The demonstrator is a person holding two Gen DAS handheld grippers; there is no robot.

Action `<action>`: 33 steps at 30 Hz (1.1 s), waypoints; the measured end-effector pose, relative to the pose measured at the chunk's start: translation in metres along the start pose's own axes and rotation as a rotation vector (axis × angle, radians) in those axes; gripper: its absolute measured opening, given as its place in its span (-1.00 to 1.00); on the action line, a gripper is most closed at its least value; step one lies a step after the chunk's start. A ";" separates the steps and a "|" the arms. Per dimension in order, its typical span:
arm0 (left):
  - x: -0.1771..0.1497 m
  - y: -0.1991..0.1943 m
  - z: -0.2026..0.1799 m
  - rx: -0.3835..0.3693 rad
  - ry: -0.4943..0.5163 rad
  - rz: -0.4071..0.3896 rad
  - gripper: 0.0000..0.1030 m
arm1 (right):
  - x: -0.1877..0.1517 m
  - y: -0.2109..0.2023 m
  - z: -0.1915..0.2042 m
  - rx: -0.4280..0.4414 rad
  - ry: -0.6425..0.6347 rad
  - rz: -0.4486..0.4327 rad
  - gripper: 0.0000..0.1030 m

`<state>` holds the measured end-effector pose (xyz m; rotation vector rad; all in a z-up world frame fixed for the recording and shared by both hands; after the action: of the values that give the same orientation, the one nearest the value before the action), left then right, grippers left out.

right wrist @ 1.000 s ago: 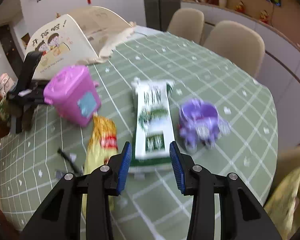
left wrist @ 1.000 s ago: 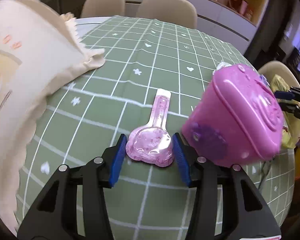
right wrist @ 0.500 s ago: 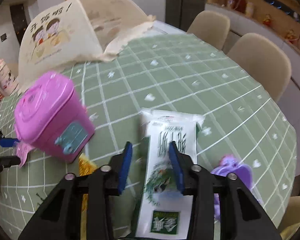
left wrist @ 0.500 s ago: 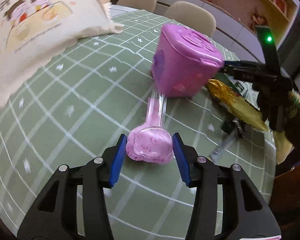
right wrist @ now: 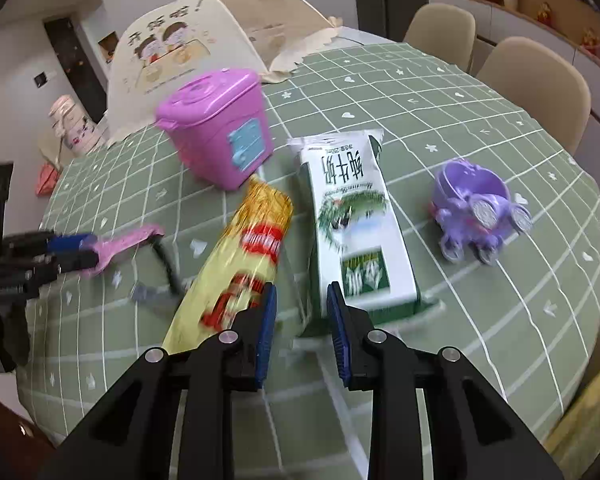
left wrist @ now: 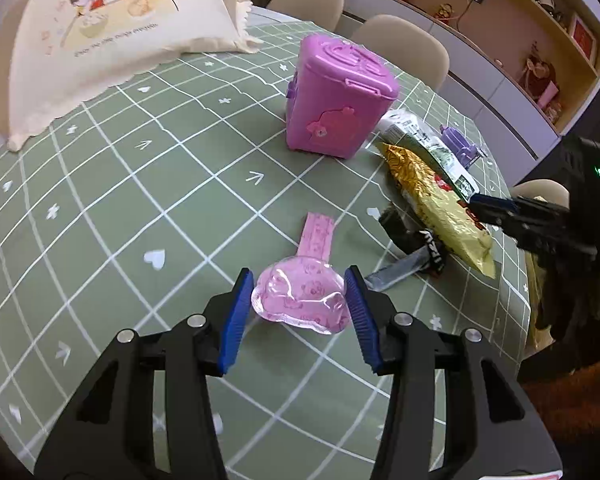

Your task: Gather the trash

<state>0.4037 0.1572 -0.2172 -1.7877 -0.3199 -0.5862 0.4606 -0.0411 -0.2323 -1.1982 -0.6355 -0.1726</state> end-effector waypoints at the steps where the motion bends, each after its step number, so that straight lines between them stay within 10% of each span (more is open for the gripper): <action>1: -0.001 -0.002 -0.001 0.003 -0.005 -0.004 -0.13 | -0.002 -0.005 0.000 0.001 0.000 -0.013 -0.50; 7: -0.016 -0.006 -0.011 0.008 -0.051 -0.008 -0.13 | 0.023 -0.019 -0.020 -0.038 0.060 -0.101 -0.08; 21: -0.061 -0.034 -0.009 0.014 -0.197 -0.021 0.55 | 0.002 0.018 0.042 0.075 -0.064 0.041 -0.26; 33: -0.034 -0.013 -0.024 0.111 -0.095 -0.043 0.79 | -0.034 -0.060 0.006 0.055 -0.023 -0.047 -0.46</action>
<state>0.3635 0.1412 -0.2202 -1.7077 -0.4484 -0.5052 0.4036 -0.0647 -0.2003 -1.1337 -0.6851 -0.1802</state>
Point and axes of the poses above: each gripper's, at about its wrist camera, not at the fingertips, and y roughly the way its jaws point, z to its left, x to its top, the point moved 9 cm from there along y, roughly the way its jaws point, and after that the axes turned 5 degrees about y, right-handed, at the moved point
